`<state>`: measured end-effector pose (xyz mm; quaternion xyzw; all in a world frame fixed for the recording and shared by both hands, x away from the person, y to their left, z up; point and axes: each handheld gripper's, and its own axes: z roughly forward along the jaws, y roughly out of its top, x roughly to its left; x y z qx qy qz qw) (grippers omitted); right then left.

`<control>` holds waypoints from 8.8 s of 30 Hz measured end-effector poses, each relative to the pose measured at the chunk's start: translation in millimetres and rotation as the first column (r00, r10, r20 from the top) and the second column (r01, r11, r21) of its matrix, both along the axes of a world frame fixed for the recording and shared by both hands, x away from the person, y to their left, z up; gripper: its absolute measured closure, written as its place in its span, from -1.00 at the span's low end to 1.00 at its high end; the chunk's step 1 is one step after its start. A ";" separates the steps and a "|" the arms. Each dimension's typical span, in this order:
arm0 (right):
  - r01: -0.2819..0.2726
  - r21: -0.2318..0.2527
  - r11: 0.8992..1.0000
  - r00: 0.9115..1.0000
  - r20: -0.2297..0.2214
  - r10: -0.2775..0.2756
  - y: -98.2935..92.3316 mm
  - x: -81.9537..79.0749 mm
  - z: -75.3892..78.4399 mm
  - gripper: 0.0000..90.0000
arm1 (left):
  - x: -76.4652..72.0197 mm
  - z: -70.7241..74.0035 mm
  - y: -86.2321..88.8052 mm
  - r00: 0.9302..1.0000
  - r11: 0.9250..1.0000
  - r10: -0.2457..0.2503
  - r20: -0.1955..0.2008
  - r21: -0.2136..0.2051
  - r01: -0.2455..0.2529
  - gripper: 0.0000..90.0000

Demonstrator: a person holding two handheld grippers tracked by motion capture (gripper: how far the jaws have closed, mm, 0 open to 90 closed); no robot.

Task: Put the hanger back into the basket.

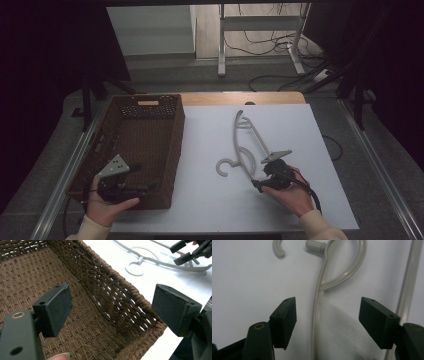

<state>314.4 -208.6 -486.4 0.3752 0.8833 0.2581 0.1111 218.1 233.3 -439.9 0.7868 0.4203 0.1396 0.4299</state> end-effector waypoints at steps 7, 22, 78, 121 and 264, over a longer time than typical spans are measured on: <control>-0.002 -0.044 0.999 1.000 -0.023 0.001 12.7 5.5 -7.9 -0.16 | 0.2 0.4 -0.5 1.000 1.000 -0.001 -0.001 -0.003 0.001 -0.63; 0.017 -0.126 0.992 0.994 -0.103 -0.031 31.2 16.1 -14.3 0.44 | 0.0 0.1 0.8 1.000 1.000 0.001 -0.002 -0.003 -0.001 -0.63; 0.089 0.431 0.898 0.990 -0.140 -0.031 33.2 21.1 56.4 0.80 | 9.2 10.8 -49.4 0.990 0.986 -0.140 -0.017 -0.098 0.138 -0.61; 0.116 0.601 0.791 0.992 -0.102 -0.069 46.2 11.2 70.3 0.80 | 59.6 -12.8 -157.3 0.950 0.926 -0.297 -0.095 -0.272 0.262 -0.47; 0.040 0.347 0.937 0.996 0.055 -0.063 -49.9 17.1 33.5 -0.48 | 67.7 77.7 28.3 0.908 0.883 -0.394 -0.140 -0.333 0.331 0.82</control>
